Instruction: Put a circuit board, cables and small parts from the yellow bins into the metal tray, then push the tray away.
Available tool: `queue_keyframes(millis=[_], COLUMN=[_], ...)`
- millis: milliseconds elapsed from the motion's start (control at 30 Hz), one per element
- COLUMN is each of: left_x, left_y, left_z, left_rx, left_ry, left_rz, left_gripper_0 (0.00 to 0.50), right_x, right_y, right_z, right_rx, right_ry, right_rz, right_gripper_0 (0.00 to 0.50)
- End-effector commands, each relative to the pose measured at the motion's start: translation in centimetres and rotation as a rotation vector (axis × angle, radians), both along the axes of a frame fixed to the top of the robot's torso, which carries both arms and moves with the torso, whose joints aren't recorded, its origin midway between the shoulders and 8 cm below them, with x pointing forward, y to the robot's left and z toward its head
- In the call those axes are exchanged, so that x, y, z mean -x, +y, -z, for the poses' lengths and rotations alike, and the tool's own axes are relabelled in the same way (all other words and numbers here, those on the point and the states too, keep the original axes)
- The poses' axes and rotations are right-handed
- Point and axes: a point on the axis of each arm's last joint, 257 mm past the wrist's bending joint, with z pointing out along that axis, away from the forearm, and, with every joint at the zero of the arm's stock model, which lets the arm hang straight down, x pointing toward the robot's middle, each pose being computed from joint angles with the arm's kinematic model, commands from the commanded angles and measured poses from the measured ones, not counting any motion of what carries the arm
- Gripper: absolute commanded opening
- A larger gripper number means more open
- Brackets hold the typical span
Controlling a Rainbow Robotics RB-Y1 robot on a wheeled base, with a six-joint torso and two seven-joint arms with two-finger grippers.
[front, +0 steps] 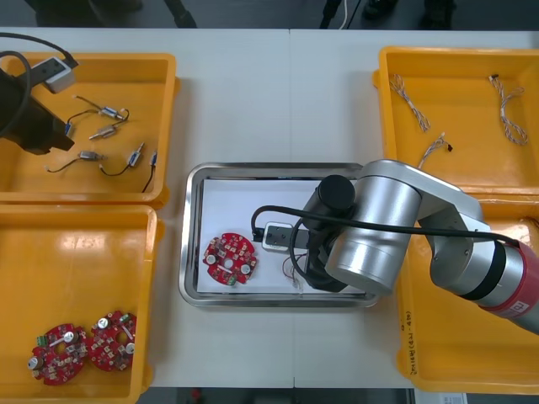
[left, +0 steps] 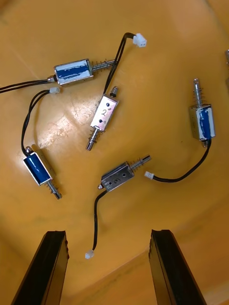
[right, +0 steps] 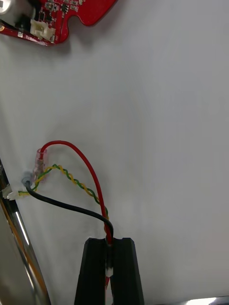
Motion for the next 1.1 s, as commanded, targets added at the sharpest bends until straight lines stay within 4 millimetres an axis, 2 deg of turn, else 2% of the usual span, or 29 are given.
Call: queue_keyframes(millis=[33,233,500,867,933,1100], left_x=[-0.2,-1.2,-2.1,-2.9,-2.9,-2.9], left_y=[1.3,0.3,-0.5,-0.1,-0.1,-0.2], left_z=[0.2,1.5,3.2,6.1,6.3,6.5], left_rx=[-0.089,-0.113,-0.126,-0.15,-0.151,-0.151], left_ry=[-0.014,-0.033,-0.046,-0.049,-0.049,-0.047], left_rz=[0.076,0.105,0.136,0.171,0.177,0.183], left_gripper_0=[0.5,0.5,0.5,0.5,0.5,0.5], right_x=[0.6,0.6,1.2,1.8,1.3,0.1], right_y=[1.3,1.2,1.2,0.8,1.6,2.1], right_z=[0.3,0.1,-2.2,-8.5,-10.4,-14.3], right_rx=[-0.018,-0.018,-0.017,-0.028,-0.057,-0.124], right_ry=[-0.005,-0.007,-0.023,-0.038,-0.081,-0.173], right_rz=[-0.013,-0.003,0.022,0.075,0.063,0.074], right_gripper_0=[0.5,0.5,0.5,0.5,0.5,0.5])
